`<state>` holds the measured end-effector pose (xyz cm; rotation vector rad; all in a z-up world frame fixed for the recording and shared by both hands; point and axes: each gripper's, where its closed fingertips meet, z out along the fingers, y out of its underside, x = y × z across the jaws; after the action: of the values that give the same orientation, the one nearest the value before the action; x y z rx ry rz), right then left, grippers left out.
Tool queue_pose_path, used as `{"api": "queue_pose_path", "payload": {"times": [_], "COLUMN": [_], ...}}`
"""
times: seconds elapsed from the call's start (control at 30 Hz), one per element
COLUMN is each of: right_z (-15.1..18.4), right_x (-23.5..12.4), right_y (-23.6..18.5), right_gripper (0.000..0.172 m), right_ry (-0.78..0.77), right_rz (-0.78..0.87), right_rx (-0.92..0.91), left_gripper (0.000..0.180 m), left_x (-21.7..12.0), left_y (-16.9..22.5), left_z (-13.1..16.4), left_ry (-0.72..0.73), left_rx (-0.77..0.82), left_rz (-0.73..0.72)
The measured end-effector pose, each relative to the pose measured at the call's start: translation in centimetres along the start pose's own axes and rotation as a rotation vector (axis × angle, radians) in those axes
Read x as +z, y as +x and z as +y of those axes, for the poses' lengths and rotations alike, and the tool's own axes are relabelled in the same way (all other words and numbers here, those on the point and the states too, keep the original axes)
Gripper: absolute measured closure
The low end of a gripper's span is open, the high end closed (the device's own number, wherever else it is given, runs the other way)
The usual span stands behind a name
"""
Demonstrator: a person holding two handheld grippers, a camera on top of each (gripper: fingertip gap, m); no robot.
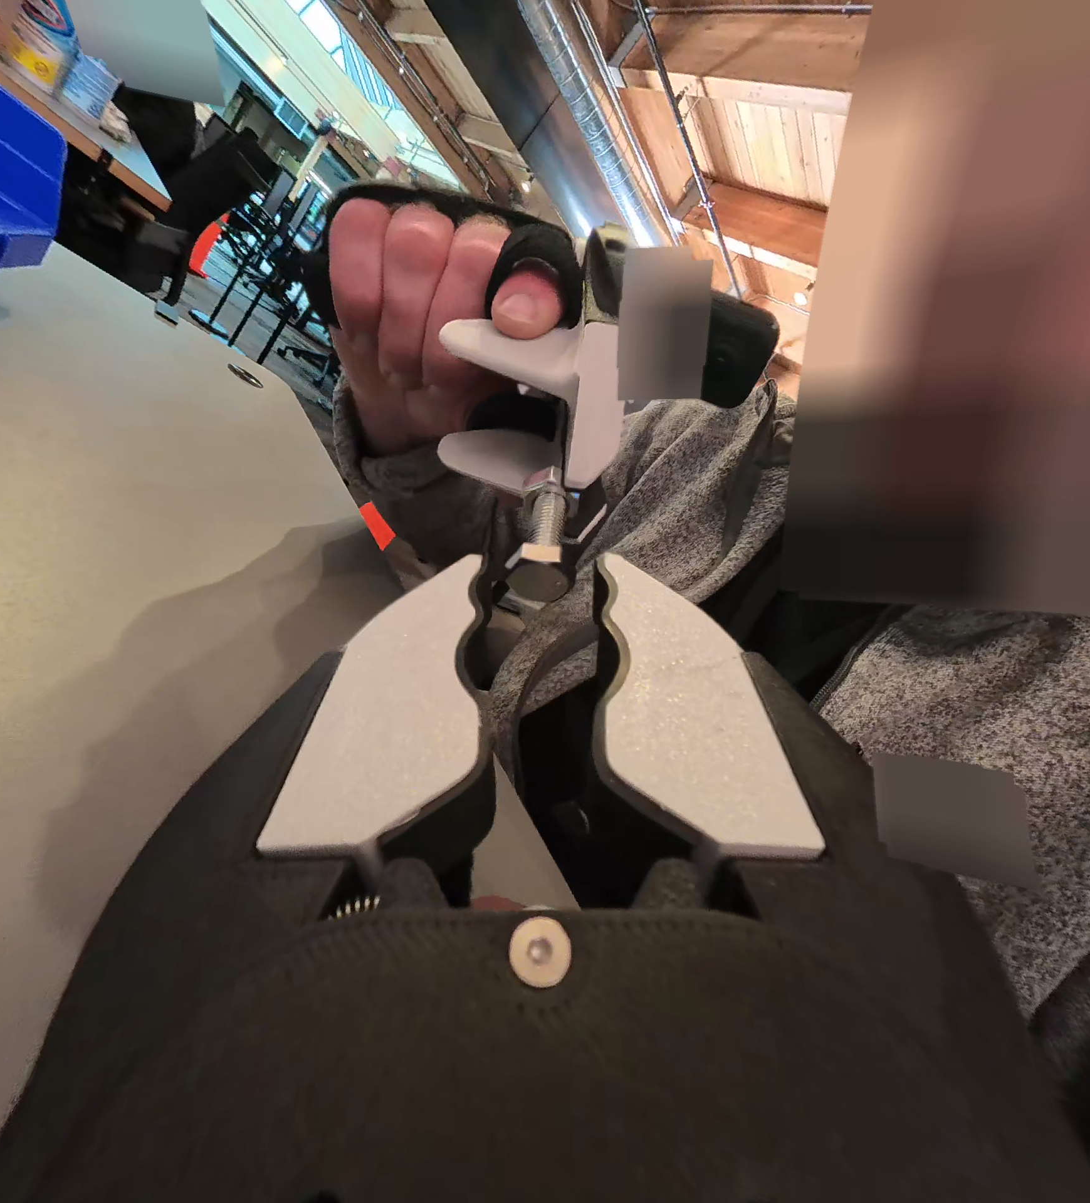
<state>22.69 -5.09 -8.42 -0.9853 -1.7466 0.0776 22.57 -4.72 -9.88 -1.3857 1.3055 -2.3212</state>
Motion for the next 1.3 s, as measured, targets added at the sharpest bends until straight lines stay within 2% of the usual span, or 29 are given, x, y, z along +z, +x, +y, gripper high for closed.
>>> {"api": "queue_pose_path", "payload": {"times": [0.03,0.13,0.27,0.43,0.5,0.67,0.8,0.87,0.97,1.0,1.17,1.3], "right_z": [0.0,-0.2,-0.1,0.4,0.8,1.5,2.1,2.6,3.1,3.5,4.9,6.5], "right_x": [-0.1,-0.2,-0.3,-0.5,-0.5,-0.9,-0.4,0.1,-0.9,-1.2,-1.5,-1.2], "right_y": [0.0,0.1,0.0,0.4,0.6,1.8,2.1,2.0,2.9,3.0,2.7,1.7], "right_gripper": [0.158,0.158,0.158,0.159,0.159,0.161,0.171,0.172,0.171,0.161,0.156,0.153], "right_ry": [-0.003,0.003,-0.006,0.031,0.072,0.236,0.398,0.41,0.467,0.451,0.325,0.253], "right_rz": [0.001,0.0,-0.009,-0.015,-0.028,-0.068,-0.15,-0.138,-0.085,-0.071,-0.009,-0.034], "right_rx": [-0.004,-0.01,-0.011,0.131,0.264,0.663,1.02,1.078,1.073,1.056,0.906,0.945], "left_gripper": [0.152,0.161,0.161,0.162,0.162,0.161,0.162,0.162,0.162,0.162,0.162,0.162], "left_x": [0.1,0.4,0.4,0.3,0.0,-0.7,-0.4,-0.6,-2.1,-2.6,-2.6,-3.8], "left_y": [0.1,0.2,0.0,-0.7,-1.2,-1.9,-2.2,-2.7,-3.1,-3.3,-3.4,-4.8], "left_z": [0.2,0.3,0.4,0.3,0.2,-1.2,-1.7,-2.0,-2.7,-2.7,-2.0,-1.2], "left_ry": [-0.008,-0.008,-0.015,-0.062,-0.121,-0.291,-0.524,-0.537,-0.425,-0.425,-0.378,-0.391], "left_rx": [-0.004,0.011,0.031,0.188,0.341,0.859,1.278,1.292,1.17,1.175,1.087,1.002], "left_rz": [0.009,0.013,-0.002,-0.136,-0.254,-0.612,-0.834,-0.872,-0.864,-0.881,-0.817,-0.843]}}
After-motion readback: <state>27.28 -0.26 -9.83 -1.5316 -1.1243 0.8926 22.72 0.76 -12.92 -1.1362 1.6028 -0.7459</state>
